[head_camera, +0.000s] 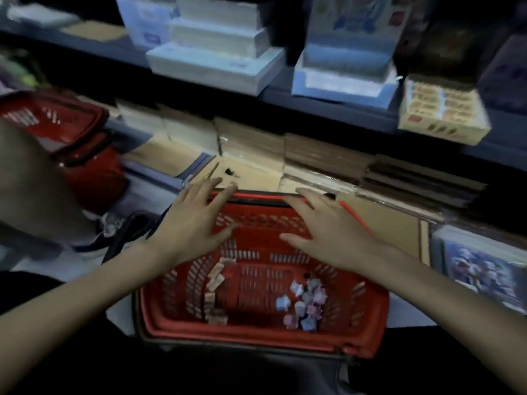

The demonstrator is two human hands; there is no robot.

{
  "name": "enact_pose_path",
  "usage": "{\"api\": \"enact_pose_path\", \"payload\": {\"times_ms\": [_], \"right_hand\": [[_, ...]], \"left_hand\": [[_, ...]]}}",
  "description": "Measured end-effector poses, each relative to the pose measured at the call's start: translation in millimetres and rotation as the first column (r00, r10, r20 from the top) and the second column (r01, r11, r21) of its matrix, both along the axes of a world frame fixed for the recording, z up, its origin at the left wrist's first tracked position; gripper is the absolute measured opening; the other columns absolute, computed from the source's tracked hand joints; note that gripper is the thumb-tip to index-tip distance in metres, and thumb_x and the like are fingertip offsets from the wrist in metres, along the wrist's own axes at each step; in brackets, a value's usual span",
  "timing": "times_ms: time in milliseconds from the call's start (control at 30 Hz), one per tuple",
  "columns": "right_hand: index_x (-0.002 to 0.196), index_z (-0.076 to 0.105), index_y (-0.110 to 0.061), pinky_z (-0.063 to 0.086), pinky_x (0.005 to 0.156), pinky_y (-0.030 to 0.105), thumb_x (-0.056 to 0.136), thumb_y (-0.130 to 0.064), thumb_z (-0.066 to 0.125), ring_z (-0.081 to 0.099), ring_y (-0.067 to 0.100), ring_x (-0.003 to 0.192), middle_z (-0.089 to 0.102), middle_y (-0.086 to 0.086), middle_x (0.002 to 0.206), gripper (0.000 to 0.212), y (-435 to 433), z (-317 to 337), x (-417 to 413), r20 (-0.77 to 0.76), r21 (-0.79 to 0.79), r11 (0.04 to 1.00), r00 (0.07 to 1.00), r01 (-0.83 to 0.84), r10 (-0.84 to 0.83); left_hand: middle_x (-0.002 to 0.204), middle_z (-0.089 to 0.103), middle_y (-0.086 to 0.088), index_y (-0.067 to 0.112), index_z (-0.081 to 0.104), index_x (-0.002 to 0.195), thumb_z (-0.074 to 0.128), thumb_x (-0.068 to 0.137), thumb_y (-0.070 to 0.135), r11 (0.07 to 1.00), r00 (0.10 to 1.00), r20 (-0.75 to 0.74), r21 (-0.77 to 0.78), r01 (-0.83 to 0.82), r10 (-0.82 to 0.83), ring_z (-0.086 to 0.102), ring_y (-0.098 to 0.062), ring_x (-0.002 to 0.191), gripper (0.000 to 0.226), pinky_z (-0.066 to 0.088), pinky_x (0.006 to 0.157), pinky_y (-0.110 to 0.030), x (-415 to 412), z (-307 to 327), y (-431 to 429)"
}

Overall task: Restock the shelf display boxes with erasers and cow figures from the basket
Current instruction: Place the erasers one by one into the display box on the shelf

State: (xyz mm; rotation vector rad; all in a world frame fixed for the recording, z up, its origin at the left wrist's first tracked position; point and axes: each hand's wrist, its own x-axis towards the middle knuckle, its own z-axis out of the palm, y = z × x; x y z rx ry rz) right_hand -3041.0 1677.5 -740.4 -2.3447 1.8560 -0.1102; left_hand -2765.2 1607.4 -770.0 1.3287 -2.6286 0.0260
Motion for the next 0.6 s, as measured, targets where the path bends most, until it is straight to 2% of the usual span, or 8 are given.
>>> {"api": "enact_pose_path", "payload": {"times_ms": [100,200,300,400,500,600], "right_hand": [[0.16,0.022,-0.027,0.029,0.121,0.041,0.097,-0.059,0.053,0.027,0.028,0.151,0.023,0.007,0.164,0.077,-9,-46,18,-0.062,0.176,0.982,0.994,-0.075,0.087],[0.159,0.025,-0.025,0.04,0.112,0.043,0.096,-0.049,0.059,0.04,0.033,0.142,0.032,0.009,0.156,0.075,-17,-95,33,-0.133,0.346,0.934,0.981,-0.089,0.143],[0.154,0.034,-0.02,0.045,0.106,0.044,0.092,-0.039,0.065,0.048,0.037,0.131,0.041,0.013,0.145,0.072,-23,-140,50,-0.21,0.45,0.888,0.956,-0.093,0.206],[0.146,0.042,-0.014,0.047,0.104,0.044,0.086,-0.031,0.069,0.05,0.039,0.128,0.045,0.016,0.138,0.068,-35,-177,78,-0.235,0.513,0.851,0.935,-0.114,0.266],[0.155,0.035,-0.016,0.046,0.107,0.043,0.086,-0.027,0.071,0.047,0.039,0.134,0.042,0.018,0.147,0.079,-52,-213,110,-0.18,0.511,0.834,0.923,-0.207,0.34],[0.161,0.027,-0.022,0.039,0.115,0.037,0.088,-0.018,0.068,0.031,0.033,0.148,0.024,0.01,0.166,0.084,-74,-247,139,-0.117,0.484,0.824,0.911,-0.295,0.395]], "left_hand": [[0.153,0.042,-0.019,0.018,0.039,0.155,0.038,0.093,0.063,0.999,0.997,0.069,0.04,-0.024,0.021,0.042,-0.042,0.139,0.076,0.039,0.111,-0.058,28,-35,3],[0.155,0.04,-0.021,0.02,0.036,0.156,0.044,0.097,0.058,0.999,0.991,0.129,0.037,-0.036,0.031,0.038,-0.041,0.143,0.071,0.033,0.115,-0.057,48,-61,-1],[0.157,0.037,-0.022,0.02,0.036,0.157,0.055,0.097,0.051,0.999,0.984,0.178,0.047,-0.026,0.018,0.034,-0.041,0.145,0.07,0.028,0.116,-0.056,64,-75,-9],[0.151,0.043,-0.024,0.017,0.047,0.15,0.064,0.092,0.043,0.999,0.98,0.196,0.044,0.023,-0.032,0.037,-0.042,0.142,0.066,0.031,0.114,-0.057,80,-81,-16],[0.149,0.045,-0.021,0.018,0.052,0.146,0.061,0.092,0.043,0.998,0.983,0.175,0.05,0.05,-0.058,0.035,-0.039,0.145,0.06,0.029,0.117,-0.056,91,-88,-20],[0.145,0.05,-0.019,0.018,0.059,0.139,0.06,0.089,0.042,0.999,0.992,0.122,0.03,0.04,-0.044,0.034,-0.037,0.148,0.055,0.027,0.119,-0.055,95,-96,-19]]}}
